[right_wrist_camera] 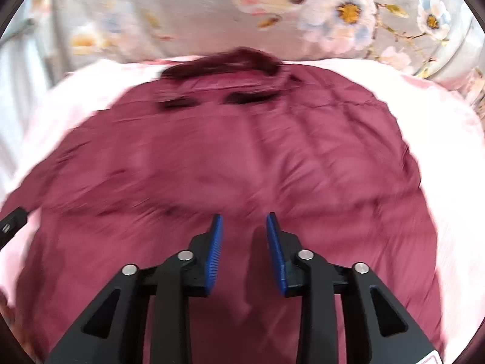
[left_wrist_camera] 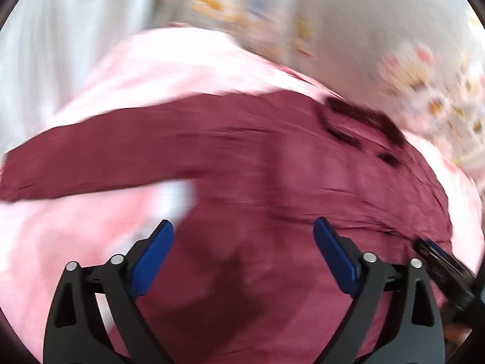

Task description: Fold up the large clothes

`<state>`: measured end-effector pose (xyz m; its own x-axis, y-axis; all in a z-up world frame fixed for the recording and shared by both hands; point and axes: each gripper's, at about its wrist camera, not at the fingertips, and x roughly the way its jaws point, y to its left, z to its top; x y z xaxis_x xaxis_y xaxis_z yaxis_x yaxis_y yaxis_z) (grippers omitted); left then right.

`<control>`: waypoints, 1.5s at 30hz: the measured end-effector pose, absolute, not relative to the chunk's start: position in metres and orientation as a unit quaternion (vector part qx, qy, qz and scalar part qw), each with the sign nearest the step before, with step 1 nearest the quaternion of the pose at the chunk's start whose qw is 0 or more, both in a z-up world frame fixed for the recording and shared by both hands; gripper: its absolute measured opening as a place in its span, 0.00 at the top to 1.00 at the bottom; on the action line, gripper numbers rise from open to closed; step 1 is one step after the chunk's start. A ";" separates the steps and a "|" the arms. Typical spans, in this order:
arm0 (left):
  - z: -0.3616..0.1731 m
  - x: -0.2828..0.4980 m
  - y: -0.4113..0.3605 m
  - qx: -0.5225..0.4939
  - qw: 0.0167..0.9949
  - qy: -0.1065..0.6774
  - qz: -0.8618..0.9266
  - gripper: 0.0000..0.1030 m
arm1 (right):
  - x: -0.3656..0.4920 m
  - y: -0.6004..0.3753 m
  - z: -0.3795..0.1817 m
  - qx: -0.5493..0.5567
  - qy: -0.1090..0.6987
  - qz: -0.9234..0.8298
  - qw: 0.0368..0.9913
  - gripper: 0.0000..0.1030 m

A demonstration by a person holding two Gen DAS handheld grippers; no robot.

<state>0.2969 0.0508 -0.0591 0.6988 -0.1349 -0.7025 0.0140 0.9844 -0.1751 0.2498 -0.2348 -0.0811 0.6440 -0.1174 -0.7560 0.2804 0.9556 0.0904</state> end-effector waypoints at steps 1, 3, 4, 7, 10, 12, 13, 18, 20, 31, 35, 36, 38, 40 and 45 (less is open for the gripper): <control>-0.060 0.293 0.080 -0.091 0.916 0.390 -0.022 0.09 | 0.239 -0.221 -0.080 0.097 0.407 -0.097 0.903 0.67; -0.066 0.289 0.132 -0.120 0.908 0.402 0.012 0.09 | 0.219 -0.195 -0.079 0.080 0.404 -0.080 0.908 0.67; -0.069 0.287 0.155 -0.137 0.904 0.403 0.032 0.09 | 0.209 -0.182 -0.080 0.072 0.402 -0.074 0.910 0.66; -0.080 0.282 0.229 -0.185 0.891 0.405 0.091 0.10 | 0.189 -0.156 -0.084 0.056 0.395 -0.062 0.915 0.60; -0.093 0.283 0.286 -0.233 0.873 0.406 0.136 0.10 | 0.180 -0.136 -0.096 0.032 0.401 -0.060 0.914 0.55; -0.101 0.285 0.316 -0.264 0.862 0.401 0.161 0.10 | 0.179 -0.132 -0.104 0.015 0.404 -0.071 0.912 0.53; -0.105 0.285 0.330 -0.281 0.856 0.397 0.176 0.11 | 0.179 -0.132 -0.104 0.012 0.404 -0.073 0.912 0.51; -0.112 0.294 0.363 -0.340 0.841 0.380 0.183 0.22 | 0.180 -0.139 -0.108 0.035 0.412 -0.077 0.907 0.44; -0.110 0.301 0.365 -0.340 0.842 0.375 0.184 0.38 | 0.179 -0.139 -0.109 0.039 0.413 -0.080 0.907 0.42; -0.032 0.321 0.318 -0.246 0.898 0.343 0.125 0.99 | 0.179 -0.135 -0.111 0.036 0.414 -0.087 0.905 0.40; 0.021 0.330 0.244 -0.198 0.926 0.319 0.042 0.99 | 0.179 -0.136 -0.111 0.039 0.413 -0.087 0.906 0.40; 0.035 0.333 0.214 -0.179 0.931 0.317 0.010 0.99 | 0.179 -0.136 -0.110 0.039 0.413 -0.087 0.906 0.40; 0.053 0.333 0.156 -0.144 0.937 0.315 -0.046 0.99 | 0.178 -0.138 -0.109 0.042 0.411 -0.090 0.906 0.39; 0.063 0.329 0.103 -0.118 0.937 0.315 -0.099 0.99 | 0.173 -0.143 -0.106 0.059 0.406 -0.098 0.907 0.40; 0.050 0.321 -0.026 -0.071 0.913 0.341 -0.210 0.98 | 0.154 -0.181 -0.094 0.123 0.402 -0.118 0.900 0.40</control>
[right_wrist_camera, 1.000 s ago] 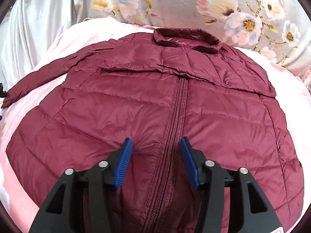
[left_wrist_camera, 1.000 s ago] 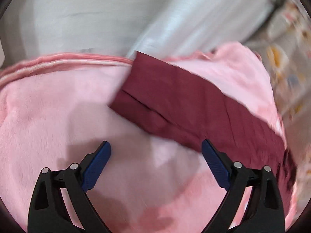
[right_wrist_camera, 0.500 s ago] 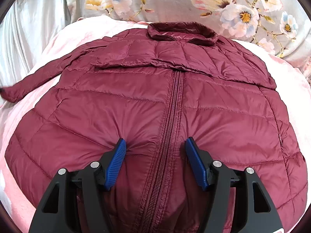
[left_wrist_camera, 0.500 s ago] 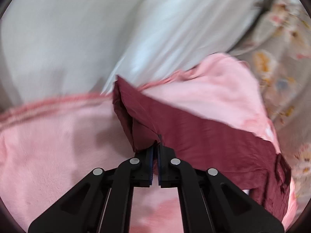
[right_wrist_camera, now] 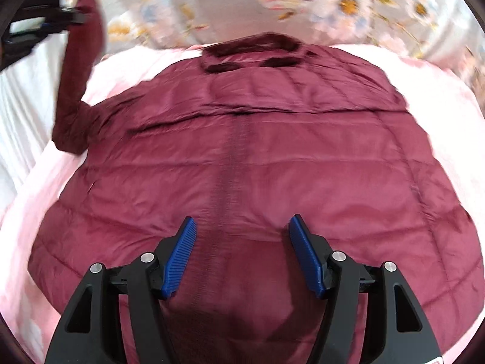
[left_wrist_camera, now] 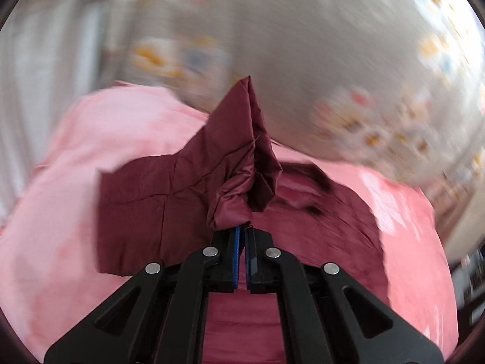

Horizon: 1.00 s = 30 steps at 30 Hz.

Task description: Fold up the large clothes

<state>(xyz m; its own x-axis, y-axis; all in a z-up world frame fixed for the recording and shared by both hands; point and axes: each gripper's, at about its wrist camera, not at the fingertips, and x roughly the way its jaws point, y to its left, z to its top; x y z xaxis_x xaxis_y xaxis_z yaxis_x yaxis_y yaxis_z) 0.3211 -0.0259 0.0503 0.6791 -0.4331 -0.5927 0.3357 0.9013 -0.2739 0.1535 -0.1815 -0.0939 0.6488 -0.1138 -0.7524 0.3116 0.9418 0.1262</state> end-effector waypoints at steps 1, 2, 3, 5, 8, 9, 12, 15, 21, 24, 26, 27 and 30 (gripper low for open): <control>0.043 0.321 -0.041 -0.066 0.907 0.350 -0.224 0.97 | 0.150 -0.190 -0.092 0.125 0.402 -0.130 0.898 0.39; 0.032 0.319 -0.058 -0.065 0.897 0.364 -0.241 0.95 | 0.145 -0.200 -0.090 0.126 0.402 -0.147 0.895 0.39; 0.017 0.316 -0.078 -0.066 0.883 0.387 -0.259 0.83 | 0.140 -0.210 -0.089 0.129 0.402 -0.160 0.892 0.39; -0.010 0.306 -0.099 -0.070 0.865 0.412 -0.279 0.54 | 0.132 -0.228 -0.086 0.140 0.400 -0.176 0.888 0.39; -0.032 0.290 -0.091 -0.080 0.858 0.415 -0.291 0.35 | 0.124 -0.256 -0.077 0.170 0.390 -0.185 0.886 0.38; -0.034 0.287 -0.083 -0.084 0.858 0.416 -0.289 0.28 | 0.125 -0.260 -0.075 0.180 0.387 -0.180 0.886 0.38; -0.038 0.279 -0.042 -0.127 0.862 0.409 -0.273 0.22 | 0.141 -0.268 -0.065 0.214 0.377 -0.140 0.890 0.38; -0.047 0.276 0.008 -0.155 0.870 0.409 -0.228 0.21 | 0.177 -0.257 -0.060 0.226 0.378 -0.089 0.894 0.38; -0.088 0.282 0.071 -0.157 0.872 0.447 -0.126 0.25 | 0.253 -0.227 -0.076 0.227 0.410 -0.040 0.883 0.38; -0.105 0.279 0.079 -0.151 0.869 0.458 -0.114 0.30 | 0.278 -0.229 -0.090 0.247 0.427 -0.040 0.869 0.43; -0.108 0.277 0.073 -0.134 0.873 0.455 -0.111 0.30 | 0.291 -0.228 -0.097 0.246 0.434 -0.037 0.866 0.79; -0.108 0.277 0.070 -0.126 0.875 0.454 -0.109 0.30 | 0.294 -0.227 -0.097 0.241 0.436 -0.036 0.866 0.92; -0.110 0.275 0.065 -0.104 0.880 0.452 -0.102 0.29 | 0.292 -0.230 -0.075 0.220 0.401 -0.037 0.888 0.98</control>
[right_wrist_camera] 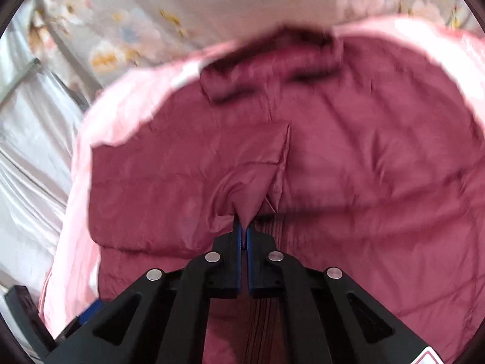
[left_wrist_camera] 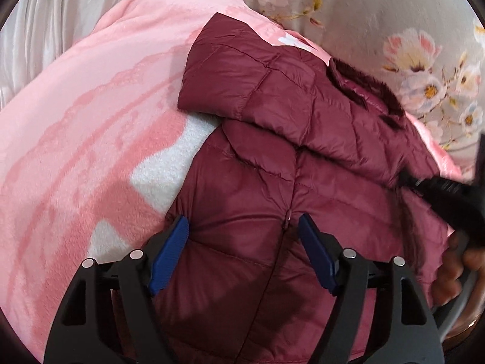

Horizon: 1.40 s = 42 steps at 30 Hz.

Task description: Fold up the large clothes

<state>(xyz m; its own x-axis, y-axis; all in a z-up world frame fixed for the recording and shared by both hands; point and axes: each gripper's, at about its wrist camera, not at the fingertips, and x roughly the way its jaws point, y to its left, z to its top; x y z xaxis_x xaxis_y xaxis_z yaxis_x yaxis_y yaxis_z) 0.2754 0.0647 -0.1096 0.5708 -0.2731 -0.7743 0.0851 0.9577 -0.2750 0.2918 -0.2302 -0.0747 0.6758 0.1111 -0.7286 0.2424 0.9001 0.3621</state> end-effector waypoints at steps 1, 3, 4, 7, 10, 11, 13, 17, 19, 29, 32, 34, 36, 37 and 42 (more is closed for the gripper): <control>-0.110 0.275 0.063 -0.100 0.881 0.451 -0.102 0.29 | 0.288 -0.233 -0.062 0.203 0.384 -0.045 0.900 0.98; -0.110 0.273 0.063 -0.096 0.882 0.449 -0.103 0.29 | 0.281 -0.244 -0.031 0.164 0.343 -0.073 0.922 0.98; -0.111 0.271 0.067 -0.097 0.882 0.449 -0.104 0.29 | 0.278 -0.252 -0.016 0.150 0.326 -0.088 0.929 0.98; -0.111 0.273 0.066 -0.101 0.882 0.449 -0.103 0.29 | 0.275 -0.280 0.011 0.120 0.303 -0.132 0.936 0.98; -0.111 0.274 0.067 -0.105 0.879 0.453 -0.102 0.29 | 0.270 -0.311 0.013 0.098 0.306 -0.178 0.930 0.98; -0.110 0.275 0.067 -0.107 0.877 0.457 -0.103 0.29 | 0.270 -0.324 0.006 0.099 0.315 -0.192 0.924 0.98; -0.106 0.279 0.070 -0.119 0.871 0.464 -0.106 0.29 | 0.269 -0.343 -0.010 0.106 0.334 -0.201 0.915 0.98; -0.084 0.296 0.077 -0.179 0.856 0.465 -0.138 0.30 | 0.273 -0.363 -0.045 0.098 0.368 -0.219 0.899 0.98; -0.069 0.314 0.072 -0.194 0.852 0.460 -0.156 0.30 | 0.273 -0.367 -0.057 0.094 0.376 -0.222 0.894 0.98; -0.071 0.430 0.021 -0.205 0.855 0.464 -0.105 0.40 | 0.271 -0.379 -0.093 0.122 0.392 -0.202 0.889 0.98; -0.097 0.450 0.014 -0.182 0.853 0.486 -0.055 0.50 | 0.269 -0.380 -0.105 0.138 0.396 -0.189 0.888 0.98; -0.107 0.451 0.012 -0.168 0.859 0.481 -0.048 0.52 | 0.266 -0.378 -0.108 0.142 0.395 -0.182 0.889 0.98; -0.107 0.445 0.002 -0.124 0.874 0.468 -0.038 0.53 | 0.264 -0.376 -0.110 0.146 0.395 -0.176 0.890 0.98; -0.108 0.441 -0.003 -0.099 0.881 0.462 -0.031 0.54 | 0.262 -0.375 -0.111 0.149 0.394 -0.173 0.890 0.98; -0.111 0.426 -0.013 -0.044 0.896 0.441 -0.010 0.55 | 0.260 -0.373 -0.115 0.152 0.397 -0.156 0.892 0.98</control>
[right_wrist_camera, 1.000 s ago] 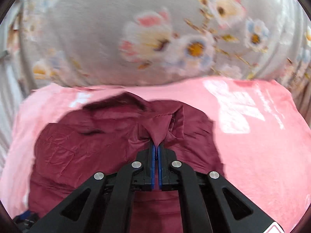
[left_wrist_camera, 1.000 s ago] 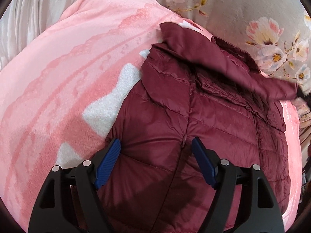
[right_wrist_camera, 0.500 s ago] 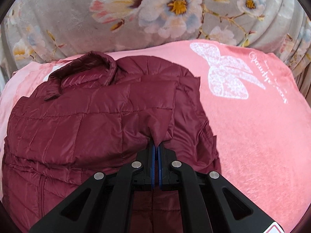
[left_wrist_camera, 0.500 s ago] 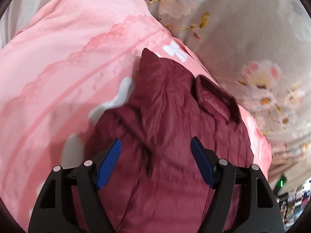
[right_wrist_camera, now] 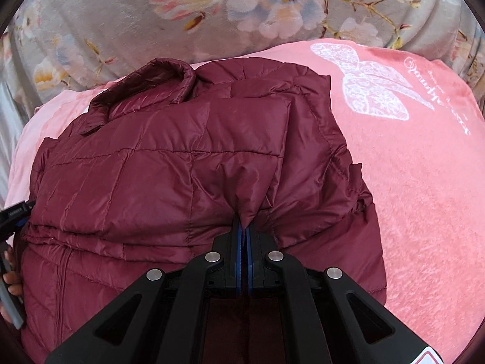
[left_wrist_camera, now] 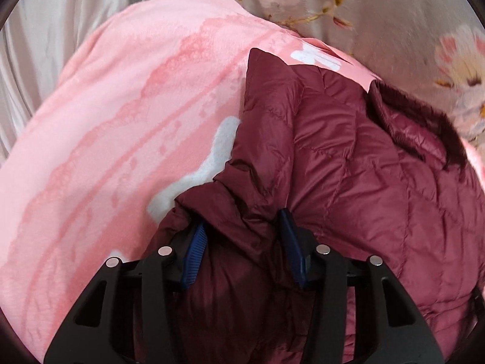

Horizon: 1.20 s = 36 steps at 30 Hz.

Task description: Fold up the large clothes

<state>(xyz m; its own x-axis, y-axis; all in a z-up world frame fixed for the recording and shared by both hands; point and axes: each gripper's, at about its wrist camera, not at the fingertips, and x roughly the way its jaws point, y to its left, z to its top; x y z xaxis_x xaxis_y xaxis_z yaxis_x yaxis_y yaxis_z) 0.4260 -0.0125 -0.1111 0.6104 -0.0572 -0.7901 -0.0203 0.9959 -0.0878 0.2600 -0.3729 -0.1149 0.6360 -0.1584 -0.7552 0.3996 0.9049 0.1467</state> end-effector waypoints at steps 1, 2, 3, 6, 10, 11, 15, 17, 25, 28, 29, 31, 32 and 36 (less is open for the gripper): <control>-0.111 0.424 -0.012 -0.042 0.897 0.440 -0.010 0.56 | 0.261 -0.375 -0.116 0.157 0.398 -0.153 0.891 0.98; -0.111 0.423 -0.011 -0.041 0.898 0.439 -0.009 0.57 | 0.261 -0.377 -0.116 0.163 0.399 -0.149 0.890 0.98; -0.111 0.422 -0.010 -0.041 0.898 0.438 -0.009 0.57 | 0.261 -0.378 -0.116 0.166 0.399 -0.147 0.890 0.98; -0.108 0.419 -0.005 -0.039 0.896 0.442 -0.017 0.57 | 0.256 -0.379 -0.110 0.166 0.405 -0.145 0.887 0.96; -0.087 0.399 0.010 -0.032 0.898 0.438 -0.023 0.57 | 0.230 -0.385 -0.090 0.186 0.396 -0.166 0.884 0.77; -0.081 0.400 0.008 -0.031 0.899 0.435 -0.025 0.57 | 0.225 -0.385 -0.080 0.184 0.384 -0.176 0.888 0.77; -0.044 0.399 -0.010 -0.047 0.906 0.416 -0.067 0.57 | 0.242 -0.364 -0.055 0.179 0.362 -0.150 0.902 0.77; -0.036 0.407 -0.033 -0.060 0.900 0.420 -0.096 0.57 | 0.265 -0.340 -0.051 0.159 0.367 -0.123 0.908 0.77; -0.089 0.417 -0.111 -0.015 0.881 0.457 -0.121 0.57 | 0.329 -0.276 -0.096 0.128 0.421 -0.056 0.896 0.82; -0.104 0.407 -0.114 0.006 0.891 0.437 -0.122 0.57 | 0.317 -0.268 -0.112 0.119 0.422 -0.044 0.898 0.82; -0.106 0.402 -0.114 0.014 0.895 0.429 -0.123 0.57 | 0.313 -0.266 -0.114 0.121 0.419 -0.041 0.899 0.82; -0.110 0.395 -0.112 0.020 0.898 0.421 -0.125 0.56 | 0.308 -0.263 -0.117 0.126 0.415 -0.036 0.900 0.82; -0.111 0.393 -0.112 0.023 0.899 0.419 -0.125 0.56 | 0.308 -0.264 -0.118 0.128 0.414 -0.035 0.901 0.83; -0.111 0.394 -0.115 0.034 0.901 0.416 -0.118 0.56 | 0.307 -0.266 -0.120 0.136 0.412 -0.036 0.900 0.86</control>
<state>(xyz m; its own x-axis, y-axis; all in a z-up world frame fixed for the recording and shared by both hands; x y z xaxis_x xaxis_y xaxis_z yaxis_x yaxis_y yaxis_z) 0.3937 -0.1153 -0.1112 0.6258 -0.1847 -0.7578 0.2413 0.9697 -0.0371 0.3073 -0.2658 -0.1204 0.6586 0.0471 -0.7510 0.1769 0.9604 0.2154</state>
